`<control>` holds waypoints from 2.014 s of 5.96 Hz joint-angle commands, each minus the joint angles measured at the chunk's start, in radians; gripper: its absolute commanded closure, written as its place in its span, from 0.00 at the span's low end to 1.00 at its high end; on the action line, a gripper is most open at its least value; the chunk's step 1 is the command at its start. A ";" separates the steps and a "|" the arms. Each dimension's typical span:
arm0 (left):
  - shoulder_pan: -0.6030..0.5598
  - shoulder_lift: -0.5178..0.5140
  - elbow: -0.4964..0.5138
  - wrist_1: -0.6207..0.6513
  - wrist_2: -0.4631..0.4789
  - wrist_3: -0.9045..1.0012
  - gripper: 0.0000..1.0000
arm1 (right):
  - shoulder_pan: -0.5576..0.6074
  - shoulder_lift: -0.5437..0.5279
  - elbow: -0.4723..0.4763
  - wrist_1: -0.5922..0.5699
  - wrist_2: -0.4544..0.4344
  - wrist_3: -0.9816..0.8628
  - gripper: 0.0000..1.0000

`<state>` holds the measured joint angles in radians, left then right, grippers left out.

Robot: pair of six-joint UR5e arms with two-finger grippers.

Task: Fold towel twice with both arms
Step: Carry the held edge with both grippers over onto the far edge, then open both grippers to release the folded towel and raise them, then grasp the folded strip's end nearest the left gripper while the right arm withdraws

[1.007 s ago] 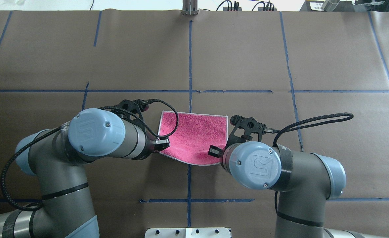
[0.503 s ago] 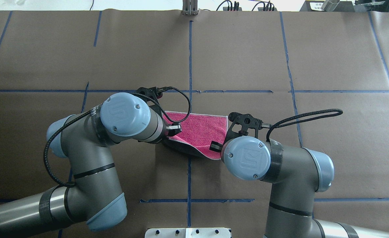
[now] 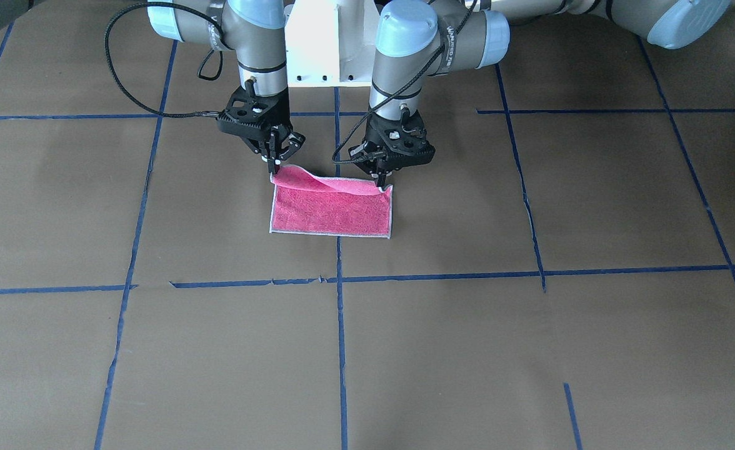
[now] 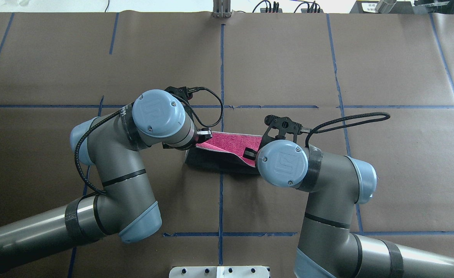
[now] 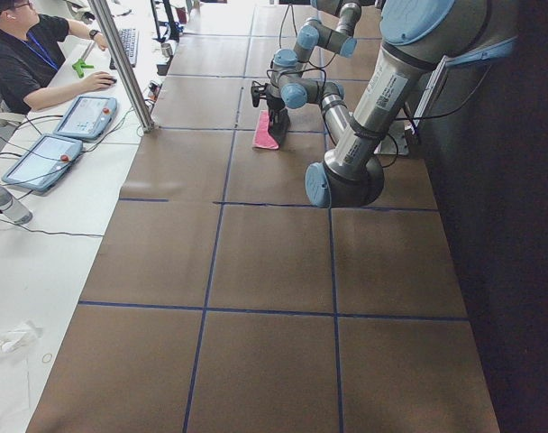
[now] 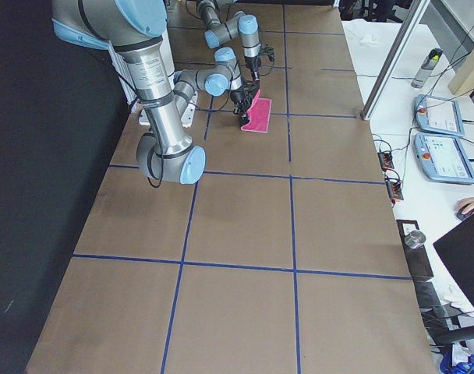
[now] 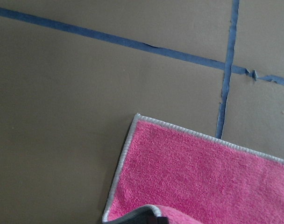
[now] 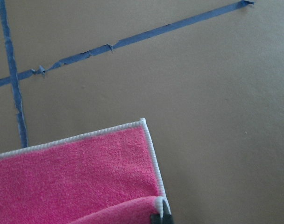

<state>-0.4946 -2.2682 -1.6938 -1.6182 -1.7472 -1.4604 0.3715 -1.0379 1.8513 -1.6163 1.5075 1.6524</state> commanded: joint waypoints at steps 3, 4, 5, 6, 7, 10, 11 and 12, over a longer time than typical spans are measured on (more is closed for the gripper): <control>-0.021 -0.039 0.092 -0.040 0.000 0.002 1.00 | 0.055 0.058 -0.098 0.029 0.008 -0.025 1.00; -0.033 -0.063 0.145 -0.063 0.000 0.002 0.98 | 0.072 0.058 -0.102 0.029 0.019 -0.026 0.97; -0.056 -0.063 0.179 -0.089 0.000 0.037 0.62 | 0.087 0.064 -0.130 0.032 0.022 -0.060 0.37; -0.082 -0.063 0.199 -0.089 0.000 0.067 0.30 | 0.122 0.119 -0.218 0.058 0.022 -0.097 0.00; -0.108 -0.063 0.200 -0.091 -0.008 0.137 0.00 | 0.182 0.152 -0.269 0.062 0.092 -0.171 0.00; -0.096 0.008 0.088 -0.091 -0.075 0.219 0.00 | 0.315 0.110 -0.227 0.065 0.319 -0.421 0.00; -0.073 0.086 0.015 -0.136 -0.078 0.230 0.00 | 0.366 0.046 -0.154 0.064 0.379 -0.513 0.00; -0.027 0.102 0.011 -0.172 -0.074 0.216 0.00 | 0.413 -0.006 -0.106 0.062 0.442 -0.596 0.00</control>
<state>-0.5587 -2.1992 -1.6575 -1.7552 -1.8208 -1.2413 0.7366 -0.9910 1.6927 -1.5524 1.8866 1.1417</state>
